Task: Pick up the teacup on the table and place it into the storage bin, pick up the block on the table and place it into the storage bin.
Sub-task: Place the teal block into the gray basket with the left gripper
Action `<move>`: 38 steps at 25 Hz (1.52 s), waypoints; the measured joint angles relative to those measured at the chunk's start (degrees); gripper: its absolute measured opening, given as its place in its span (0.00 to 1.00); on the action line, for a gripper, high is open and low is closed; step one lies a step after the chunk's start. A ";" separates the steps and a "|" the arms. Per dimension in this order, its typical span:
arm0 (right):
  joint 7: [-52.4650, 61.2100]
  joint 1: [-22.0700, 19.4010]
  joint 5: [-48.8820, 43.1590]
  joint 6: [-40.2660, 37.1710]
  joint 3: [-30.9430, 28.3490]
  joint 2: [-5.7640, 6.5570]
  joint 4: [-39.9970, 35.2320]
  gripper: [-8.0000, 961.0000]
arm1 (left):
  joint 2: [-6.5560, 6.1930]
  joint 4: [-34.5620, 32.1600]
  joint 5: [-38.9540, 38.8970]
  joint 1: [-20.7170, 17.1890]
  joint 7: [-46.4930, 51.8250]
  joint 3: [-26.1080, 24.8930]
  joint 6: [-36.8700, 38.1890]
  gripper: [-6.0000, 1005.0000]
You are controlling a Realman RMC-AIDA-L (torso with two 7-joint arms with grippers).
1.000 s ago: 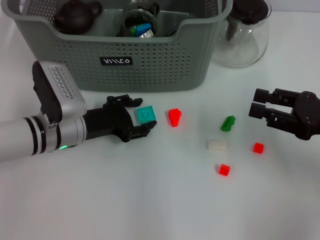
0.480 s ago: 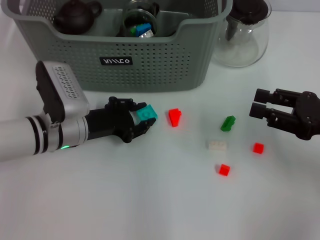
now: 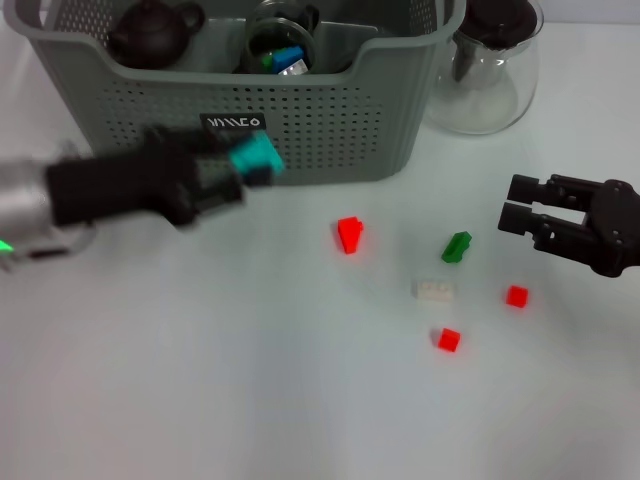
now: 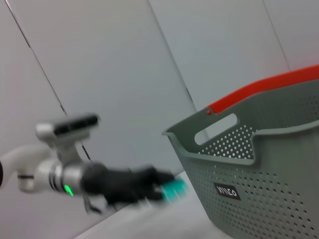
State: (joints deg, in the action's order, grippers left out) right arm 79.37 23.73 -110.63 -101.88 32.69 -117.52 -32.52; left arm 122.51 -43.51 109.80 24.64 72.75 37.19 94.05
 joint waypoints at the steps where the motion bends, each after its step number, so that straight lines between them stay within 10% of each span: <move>1: 0.00 0.08 -0.01 0.02 0.00 -0.03 0.00 0.56 | -0.62 -1.41 -0.30 0.65 3.22 -2.42 3.49 0.42; 8: -0.39 0.35 -0.02 0.20 0.00 -0.26 0.00 0.56 | -5.56 -2.95 -5.10 9.27 23.21 -10.43 9.41 0.43; 17: -0.51 0.28 -0.02 0.52 0.01 -0.36 0.00 0.56 | -10.67 -2.71 5.81 22.83 41.20 2.21 -12.19 0.43; 25: -0.53 0.32 -0.02 1.01 0.03 -0.34 0.00 0.56 | -7.99 -3.11 19.81 25.89 50.24 15.54 -28.19 0.44; 38: -0.41 0.44 -0.02 1.00 0.00 -0.34 0.00 0.56 | -4.26 -4.63 32.21 27.75 58.91 19.66 -35.10 0.48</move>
State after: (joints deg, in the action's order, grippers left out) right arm 78.96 24.17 -110.65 -100.88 32.69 -117.86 -32.52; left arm 118.25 -48.14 142.01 52.40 131.66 56.85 58.95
